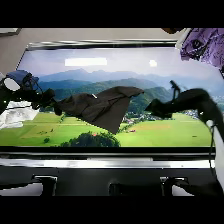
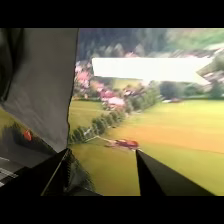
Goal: Fold the clothes and pants, and hang the long-sleeved shirts on hangers.
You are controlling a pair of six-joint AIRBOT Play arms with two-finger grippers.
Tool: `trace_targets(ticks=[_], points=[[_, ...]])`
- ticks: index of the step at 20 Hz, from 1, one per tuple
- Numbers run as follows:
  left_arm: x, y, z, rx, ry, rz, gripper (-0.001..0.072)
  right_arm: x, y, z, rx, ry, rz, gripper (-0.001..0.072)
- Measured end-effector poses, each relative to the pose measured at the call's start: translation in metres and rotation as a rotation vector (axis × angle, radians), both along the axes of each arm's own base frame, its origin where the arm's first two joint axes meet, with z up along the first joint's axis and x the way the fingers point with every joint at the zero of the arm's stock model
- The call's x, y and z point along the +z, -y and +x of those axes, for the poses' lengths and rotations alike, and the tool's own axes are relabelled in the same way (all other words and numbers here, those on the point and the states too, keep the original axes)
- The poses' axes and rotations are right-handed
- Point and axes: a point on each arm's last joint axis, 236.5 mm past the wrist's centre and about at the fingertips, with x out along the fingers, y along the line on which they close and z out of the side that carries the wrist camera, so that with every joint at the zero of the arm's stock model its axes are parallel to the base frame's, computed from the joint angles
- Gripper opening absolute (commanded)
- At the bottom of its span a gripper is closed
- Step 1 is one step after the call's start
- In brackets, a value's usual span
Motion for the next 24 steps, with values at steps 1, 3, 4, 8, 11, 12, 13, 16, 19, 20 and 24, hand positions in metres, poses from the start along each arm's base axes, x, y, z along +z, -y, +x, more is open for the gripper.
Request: trace_targets(ticks=[1, 3, 4, 8, 11, 12, 13, 16, 19, 20, 24], points=[[0.000, 0.000, 0.000, 0.000, 0.000, 0.000, 0.0020, -0.013, -0.021, -0.007, 0.007, -0.005, 0.011, 0.0465], [0.000, 0.000, 0.000, -0.001, -0.001, 0.000, 0.0019, -0.037, -0.057, -0.020, 0.023, -0.019, 0.013, 0.0465], [0.000, 0.000, 0.000, -0.001, -0.001, 0.000, 0.0020, -0.048, -0.071, -0.025, 0.024, -0.032, 0.010, 0.0465], [0.000, 0.000, -0.001, -0.001, -0.004, -0.001, 0.0019, -0.082, -0.114, -0.042, 0.025, -0.076, 0.001, 0.0465], [0.000, 0.000, -0.001, 0.000, -0.004, -0.001, 0.0020, -0.089, -0.133, -0.044, 0.022, -0.057, 0.001, 0.0464], [-0.001, 0.000, -0.001, 0.000, -0.005, -0.001, 0.0020, -0.091, -0.138, -0.045, 0.019, -0.049, 0.000, 0.0464], [-0.001, 0.000, -0.001, 0.000, -0.006, -0.001, 0.0020, -0.092, -0.142, -0.045, 0.022, -0.040, -0.003, 0.0462], [-0.004, 0.000, -0.001, 0.000, -0.011, -0.002, 0.0020, -0.095, -0.158, -0.047, 0.032, -0.023, -0.002, 0.0275], [-0.005, 0.000, -0.001, 0.000, -0.014, -0.002, 0.0020, -0.097, -0.168, -0.050, 0.053, -0.022, -0.001, 0.0030], [-0.005, 0.000, -0.001, 0.001, -0.015, -0.004, 0.0020, -0.093, -0.168, -0.046, 0.057, -0.009, 0.000, 0.0030], [0.008, 0.007, 0.000, 0.002, -0.012, -0.048, 0.0020, -0.018, -0.150, 0.018, -0.002, 0.156, 0.065, 0.0029]])
